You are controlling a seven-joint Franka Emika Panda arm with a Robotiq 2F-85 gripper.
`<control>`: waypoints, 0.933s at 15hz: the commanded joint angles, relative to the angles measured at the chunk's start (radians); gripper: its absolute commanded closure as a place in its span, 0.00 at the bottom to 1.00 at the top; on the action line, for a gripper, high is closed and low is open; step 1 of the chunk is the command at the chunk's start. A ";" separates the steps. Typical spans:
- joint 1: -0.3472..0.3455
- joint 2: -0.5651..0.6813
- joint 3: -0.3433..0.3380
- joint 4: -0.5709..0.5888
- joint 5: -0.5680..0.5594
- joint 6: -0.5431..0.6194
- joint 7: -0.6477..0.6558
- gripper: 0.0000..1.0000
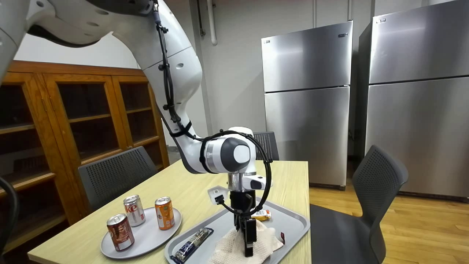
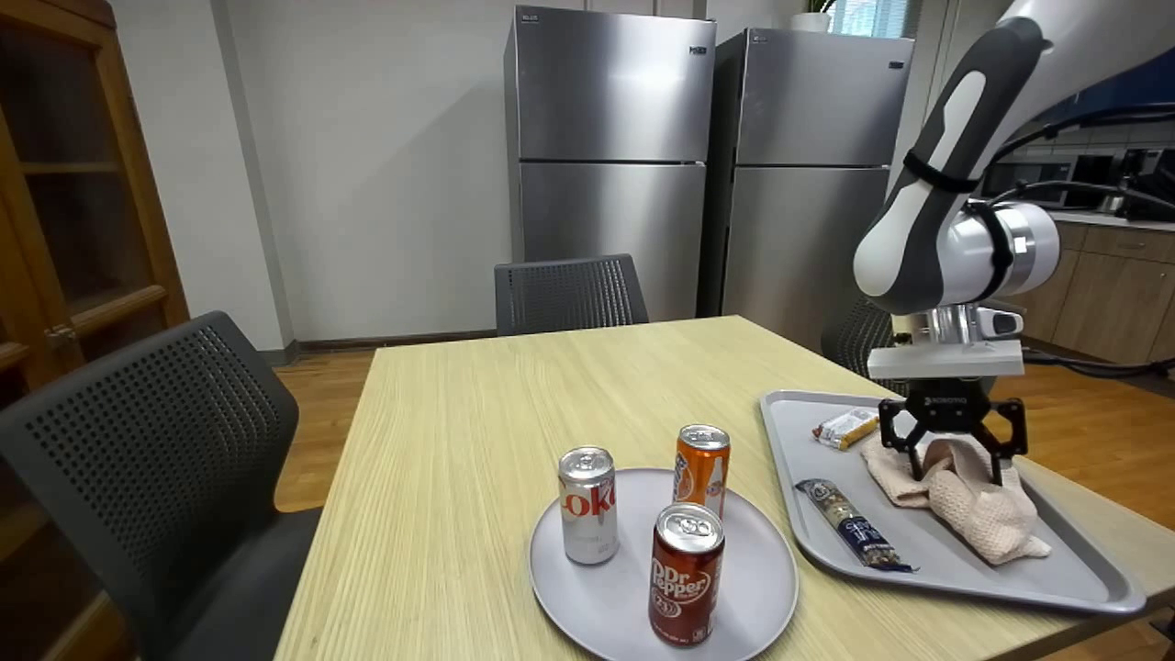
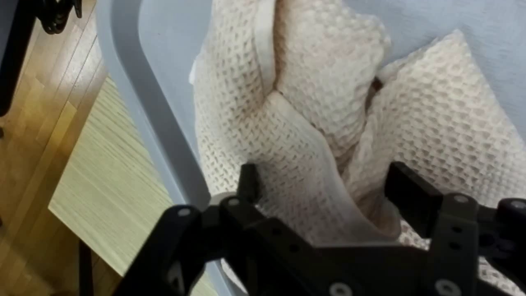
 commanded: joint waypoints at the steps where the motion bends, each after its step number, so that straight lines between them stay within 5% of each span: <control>1: 0.024 -0.009 -0.011 0.009 0.018 -0.027 0.012 0.49; 8: 0.066 -0.075 -0.014 -0.041 0.002 -0.042 0.019 1.00; 14: 0.120 -0.231 -0.013 -0.118 -0.032 -0.050 0.034 0.98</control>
